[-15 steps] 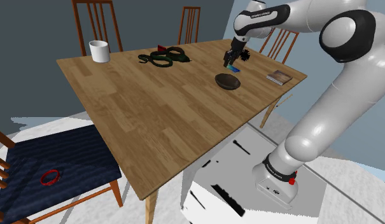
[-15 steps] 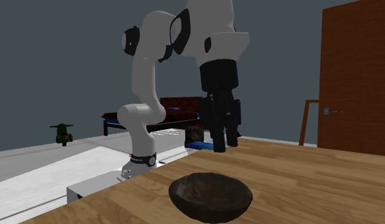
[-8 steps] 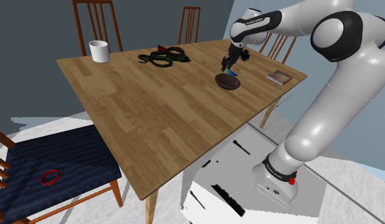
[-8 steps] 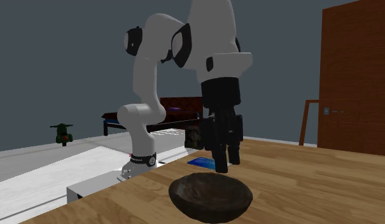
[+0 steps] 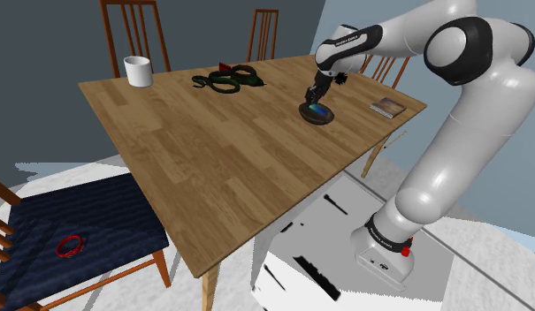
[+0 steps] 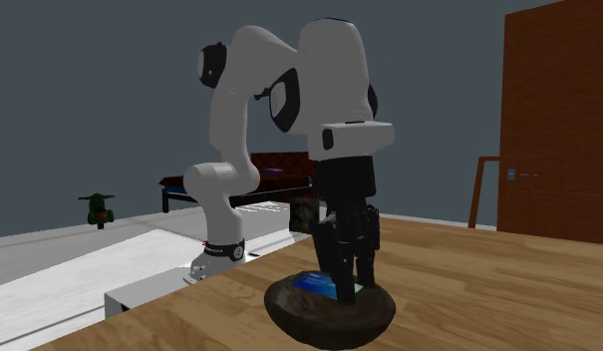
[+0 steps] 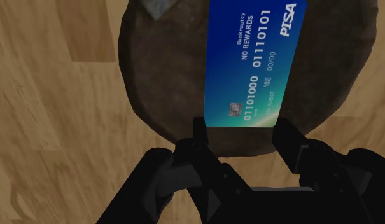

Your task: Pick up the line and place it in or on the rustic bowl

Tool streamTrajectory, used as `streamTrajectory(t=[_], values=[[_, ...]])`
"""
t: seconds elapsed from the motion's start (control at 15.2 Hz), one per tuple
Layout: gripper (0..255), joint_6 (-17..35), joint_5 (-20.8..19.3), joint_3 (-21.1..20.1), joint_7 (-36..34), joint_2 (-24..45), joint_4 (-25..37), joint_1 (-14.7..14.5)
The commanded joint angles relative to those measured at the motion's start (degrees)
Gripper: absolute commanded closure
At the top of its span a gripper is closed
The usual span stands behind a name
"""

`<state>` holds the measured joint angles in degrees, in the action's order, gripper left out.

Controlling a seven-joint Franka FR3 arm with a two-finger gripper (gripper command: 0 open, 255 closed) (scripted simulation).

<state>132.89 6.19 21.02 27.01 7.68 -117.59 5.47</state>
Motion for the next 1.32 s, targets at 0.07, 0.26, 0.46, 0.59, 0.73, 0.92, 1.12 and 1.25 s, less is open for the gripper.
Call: streamTrajectory(t=[0.07,0.26,0.46,0.59,0.73,0.92,1.12,1.25], values=[[255,0.6,0.3,0.0,0.2,0.5,-0.1,0.1],[255,0.6,0.3,0.0,0.2,0.5,-0.1,0.1],[255,0.6,0.3,0.0,0.2,0.5,-0.1,0.1],[0,0.6,0.3,0.0,0.2,0.5,-0.1,0.1],[0,0.6,0.3,0.0,0.2,0.5,-0.1,0.1],[0,-1.1,-0.4,0.1,-0.3,-0.8,0.4,-0.1],[0,-5.7,-2.2,0.3,-1.5,-4.0,2.1,-0.3],[0,-5.7,-2.2,0.3,-1.5,-4.0,2.1,-0.3]])
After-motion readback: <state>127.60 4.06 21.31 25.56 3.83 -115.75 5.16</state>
